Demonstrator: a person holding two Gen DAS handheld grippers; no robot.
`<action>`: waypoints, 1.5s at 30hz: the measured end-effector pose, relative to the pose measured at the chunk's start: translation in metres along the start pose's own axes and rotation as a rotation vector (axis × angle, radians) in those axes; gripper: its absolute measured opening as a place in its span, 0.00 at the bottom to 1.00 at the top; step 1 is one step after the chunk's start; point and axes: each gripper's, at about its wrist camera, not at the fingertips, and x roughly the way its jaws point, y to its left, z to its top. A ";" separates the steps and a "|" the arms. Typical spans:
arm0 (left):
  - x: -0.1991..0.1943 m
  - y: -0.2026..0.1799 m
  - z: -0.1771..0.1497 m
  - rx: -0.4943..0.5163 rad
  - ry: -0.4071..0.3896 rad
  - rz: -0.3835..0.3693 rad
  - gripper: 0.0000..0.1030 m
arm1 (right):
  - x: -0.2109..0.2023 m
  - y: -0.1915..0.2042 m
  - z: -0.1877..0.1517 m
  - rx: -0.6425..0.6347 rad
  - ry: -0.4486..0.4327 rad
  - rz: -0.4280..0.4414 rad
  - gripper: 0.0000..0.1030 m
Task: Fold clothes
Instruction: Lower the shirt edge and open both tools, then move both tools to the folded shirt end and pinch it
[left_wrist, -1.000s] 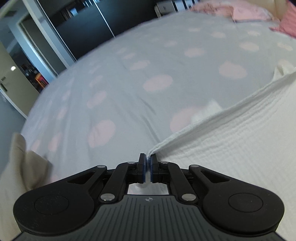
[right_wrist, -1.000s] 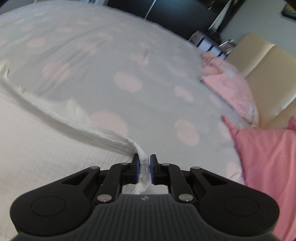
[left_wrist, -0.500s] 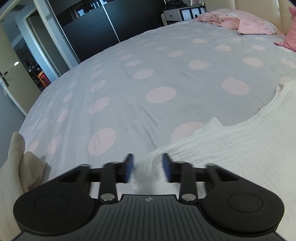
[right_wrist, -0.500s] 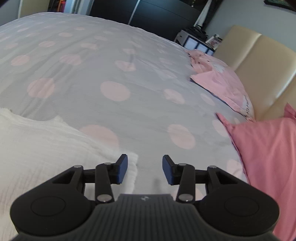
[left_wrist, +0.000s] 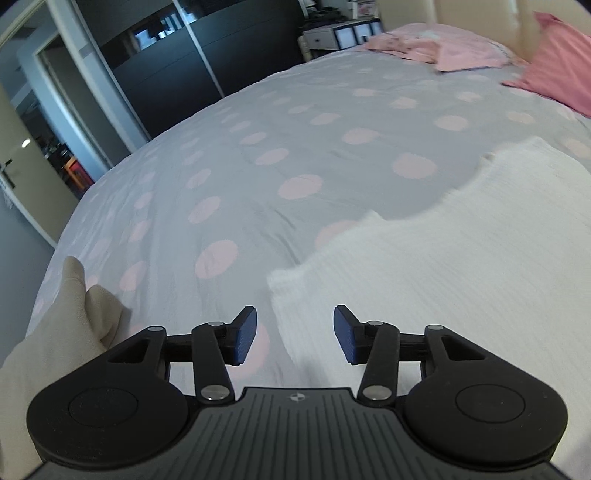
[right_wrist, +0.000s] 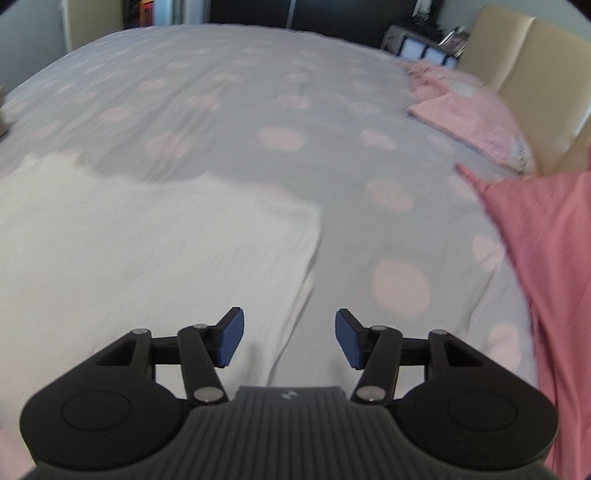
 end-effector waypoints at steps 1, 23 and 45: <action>-0.008 -0.002 -0.005 0.000 0.004 0.000 0.46 | -0.007 0.003 -0.008 -0.004 0.007 0.008 0.57; -0.066 0.011 -0.145 -0.582 0.099 -0.128 0.53 | -0.042 -0.002 -0.131 0.506 0.089 0.162 0.62; -0.020 -0.007 -0.154 -0.826 0.228 -0.175 0.44 | -0.006 0.007 -0.127 0.597 0.115 0.187 0.30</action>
